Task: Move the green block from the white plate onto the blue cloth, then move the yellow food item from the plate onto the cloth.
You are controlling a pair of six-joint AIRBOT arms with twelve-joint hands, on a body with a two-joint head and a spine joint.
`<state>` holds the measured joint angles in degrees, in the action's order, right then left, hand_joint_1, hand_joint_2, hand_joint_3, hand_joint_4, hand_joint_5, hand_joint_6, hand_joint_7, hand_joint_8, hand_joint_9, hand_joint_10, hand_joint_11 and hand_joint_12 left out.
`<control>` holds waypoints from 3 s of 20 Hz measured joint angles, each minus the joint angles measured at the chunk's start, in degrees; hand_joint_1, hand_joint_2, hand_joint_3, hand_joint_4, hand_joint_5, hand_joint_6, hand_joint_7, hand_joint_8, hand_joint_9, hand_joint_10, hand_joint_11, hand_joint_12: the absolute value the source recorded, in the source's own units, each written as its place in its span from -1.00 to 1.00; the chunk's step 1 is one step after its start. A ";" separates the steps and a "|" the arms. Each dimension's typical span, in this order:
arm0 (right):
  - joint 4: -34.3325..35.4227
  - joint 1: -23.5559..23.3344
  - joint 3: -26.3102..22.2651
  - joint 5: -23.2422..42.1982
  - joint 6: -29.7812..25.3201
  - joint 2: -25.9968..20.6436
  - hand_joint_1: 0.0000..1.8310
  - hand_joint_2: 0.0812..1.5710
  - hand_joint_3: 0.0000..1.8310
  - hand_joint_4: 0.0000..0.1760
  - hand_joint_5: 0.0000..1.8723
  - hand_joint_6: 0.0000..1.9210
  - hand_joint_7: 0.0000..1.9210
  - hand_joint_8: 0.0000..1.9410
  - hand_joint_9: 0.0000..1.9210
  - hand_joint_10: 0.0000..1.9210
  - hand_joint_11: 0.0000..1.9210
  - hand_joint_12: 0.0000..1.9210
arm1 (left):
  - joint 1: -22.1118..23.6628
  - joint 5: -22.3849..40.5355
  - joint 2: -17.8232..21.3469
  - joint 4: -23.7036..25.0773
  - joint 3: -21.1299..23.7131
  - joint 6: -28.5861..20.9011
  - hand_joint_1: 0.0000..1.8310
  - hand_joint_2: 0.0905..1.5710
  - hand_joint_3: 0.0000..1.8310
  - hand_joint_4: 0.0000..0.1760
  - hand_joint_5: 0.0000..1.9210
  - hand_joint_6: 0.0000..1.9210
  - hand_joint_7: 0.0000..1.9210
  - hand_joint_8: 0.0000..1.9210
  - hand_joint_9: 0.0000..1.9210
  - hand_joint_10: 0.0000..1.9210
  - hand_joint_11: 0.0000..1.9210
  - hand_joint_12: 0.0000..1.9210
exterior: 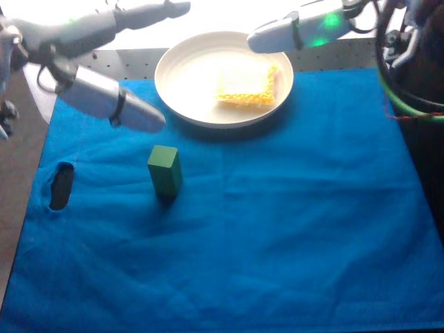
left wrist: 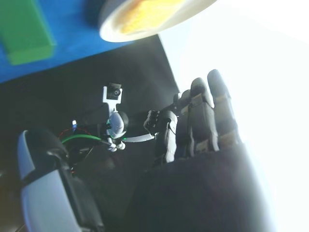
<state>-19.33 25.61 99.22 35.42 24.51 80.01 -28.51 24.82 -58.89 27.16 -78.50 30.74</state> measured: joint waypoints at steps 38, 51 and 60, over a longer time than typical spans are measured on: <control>-13.31 1.03 11.15 -16.63 -0.17 12.59 -0.33 -0.07 -1.00 -0.67 -0.78 -1.00 -0.64 -0.99 -0.67 -0.96 -1.00 0.07 | 4.79 -4.02 -2.80 1.60 -1.22 1.84 -0.27 -0.08 -1.00 0.81 -1.00 -1.00 -0.98 -1.00 -0.90 -1.00 -1.00 -0.69; -12.76 1.03 11.78 -15.26 -0.39 13.11 0.33 0.38 -1.00 -0.91 0.13 -0.12 -0.04 0.11 0.08 -0.77 -0.32 0.25 | 4.79 -3.89 -2.80 1.51 -1.25 1.31 -0.25 -0.08 -1.00 0.62 -1.00 -1.00 -0.89 -1.00 -0.87 -1.00 -1.00 -0.61; -13.35 1.07 12.20 -11.72 -0.33 12.83 0.37 0.39 -1.00 -1.00 0.19 -0.41 -0.07 0.35 -0.21 0.18 -0.32 0.73 | 4.72 -3.74 -2.80 0.55 -1.84 1.16 -0.19 -0.11 -1.00 0.86 -1.00 -1.00 -0.94 -0.99 -0.90 -1.00 -1.00 -0.73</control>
<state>-32.69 26.68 111.42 23.70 24.18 92.84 -23.79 21.08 -61.69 27.70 -80.34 31.90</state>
